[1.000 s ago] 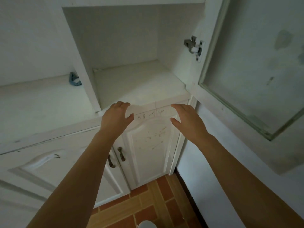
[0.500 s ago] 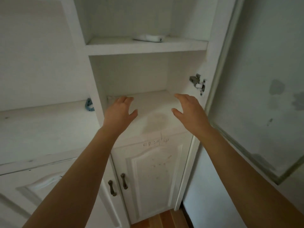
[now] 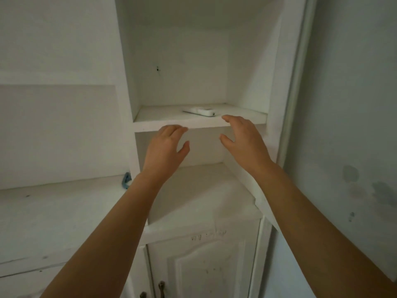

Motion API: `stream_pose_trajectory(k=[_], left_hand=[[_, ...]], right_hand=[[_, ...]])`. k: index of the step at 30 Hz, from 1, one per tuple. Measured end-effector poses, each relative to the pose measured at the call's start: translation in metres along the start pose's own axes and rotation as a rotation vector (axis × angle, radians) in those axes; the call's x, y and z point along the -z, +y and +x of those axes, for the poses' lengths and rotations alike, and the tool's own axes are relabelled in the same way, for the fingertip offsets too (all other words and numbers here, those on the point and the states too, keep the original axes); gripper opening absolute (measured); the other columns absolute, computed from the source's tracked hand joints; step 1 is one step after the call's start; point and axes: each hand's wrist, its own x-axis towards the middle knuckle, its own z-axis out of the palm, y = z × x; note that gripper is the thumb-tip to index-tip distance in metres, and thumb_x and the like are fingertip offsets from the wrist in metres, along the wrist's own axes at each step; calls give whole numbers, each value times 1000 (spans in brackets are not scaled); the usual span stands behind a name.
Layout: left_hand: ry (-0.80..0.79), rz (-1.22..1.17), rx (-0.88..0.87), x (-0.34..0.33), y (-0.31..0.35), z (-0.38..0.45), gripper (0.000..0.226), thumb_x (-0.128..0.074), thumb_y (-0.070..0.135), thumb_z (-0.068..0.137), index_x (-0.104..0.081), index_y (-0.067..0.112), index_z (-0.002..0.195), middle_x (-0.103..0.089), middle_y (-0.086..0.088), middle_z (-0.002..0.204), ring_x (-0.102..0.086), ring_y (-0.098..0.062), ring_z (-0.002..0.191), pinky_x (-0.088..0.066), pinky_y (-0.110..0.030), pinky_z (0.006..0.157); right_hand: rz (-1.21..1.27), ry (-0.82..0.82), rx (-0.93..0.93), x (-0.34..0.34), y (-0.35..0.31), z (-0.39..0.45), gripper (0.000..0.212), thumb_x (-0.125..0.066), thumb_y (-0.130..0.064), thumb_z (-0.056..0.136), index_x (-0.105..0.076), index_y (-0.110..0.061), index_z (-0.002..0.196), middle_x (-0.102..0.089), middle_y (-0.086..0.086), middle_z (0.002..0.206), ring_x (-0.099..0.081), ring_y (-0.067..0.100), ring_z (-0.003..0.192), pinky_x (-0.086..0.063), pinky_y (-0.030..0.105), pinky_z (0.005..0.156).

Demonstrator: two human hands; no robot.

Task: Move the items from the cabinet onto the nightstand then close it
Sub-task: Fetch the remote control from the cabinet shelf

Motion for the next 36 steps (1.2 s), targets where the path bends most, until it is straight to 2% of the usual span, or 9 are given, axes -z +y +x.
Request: stream_pose_trajectory(k=[3,10,16,20,22,24,29,32,36], left_hand=[[90,39,-36,-2,-4,7,35,-61,16,82,-62,1,113,-65,-17,109,-60,-35,103,-45,-41,93],[75,184,-7,-18,-14,19,40,-66,16,78,-61,-1,114,-64,-18,112,-60,-35,105,-37,-49,103],[190,153,-10,-27,-23,21,38,-47,25,82,-62,6,111,-66,-9,107,-54,-22,101,-31,-33,100],[280,135,-51,-37,-31,20,34,-49,20,82,-61,6,111,-66,-9,106,-45,-16,104,-28,-33,103],[330,130,-47,-41,-31,21,32,-51,18,81,-62,6,109,-67,-9,104,-45,-16,102,-29,-33,102],[357,136,-36,-43,-30,22,31,-52,18,80,-62,6,107,-66,-9,102,-45,-16,100,-30,-33,101],[353,180,-39,-47,-30,22,32,-55,15,78,-59,7,108,-64,-10,101,-44,-18,100,-29,-34,103],[345,195,-43,-46,-30,21,33,-57,14,77,-58,6,109,-63,-10,101,-43,-17,101,-27,-35,105],[317,190,-42,-45,-28,20,38,-64,9,74,-56,6,111,-63,-11,103,-42,-17,104,-23,-36,108]], right_hand=[[3,26,6,1,1,13,46,-51,-19,91,-41,-10,135,-49,9,135,-39,25,127,-34,35,100],[19,6,-22,-10,9,46,45,-51,-27,91,-43,-12,133,-50,6,134,-38,23,127,-35,32,98],[40,-33,-85,-22,11,70,46,-49,-34,91,-48,-8,129,-55,9,129,-43,26,123,-39,37,94],[-15,-29,-142,-32,11,81,35,-48,-37,90,-58,-4,98,-63,13,102,-53,28,100,-44,36,69],[-39,-37,-174,-34,11,84,32,-48,-37,89,-49,-8,76,-58,10,82,-51,27,84,-32,30,51],[-69,-38,-199,-34,9,88,33,-48,-36,88,-41,-11,68,-50,7,74,-46,25,77,-24,29,47],[-115,-61,-255,-34,1,97,30,-54,-36,83,-45,-10,69,-52,7,77,-50,28,80,-34,30,60],[-103,-65,-275,-38,-2,100,28,-55,-33,82,-60,-6,85,-61,10,86,-57,30,87,-38,30,63],[-56,-66,-298,-38,-4,102,27,-57,-27,82,-61,-5,96,-63,10,94,-57,28,84,-39,29,63]])
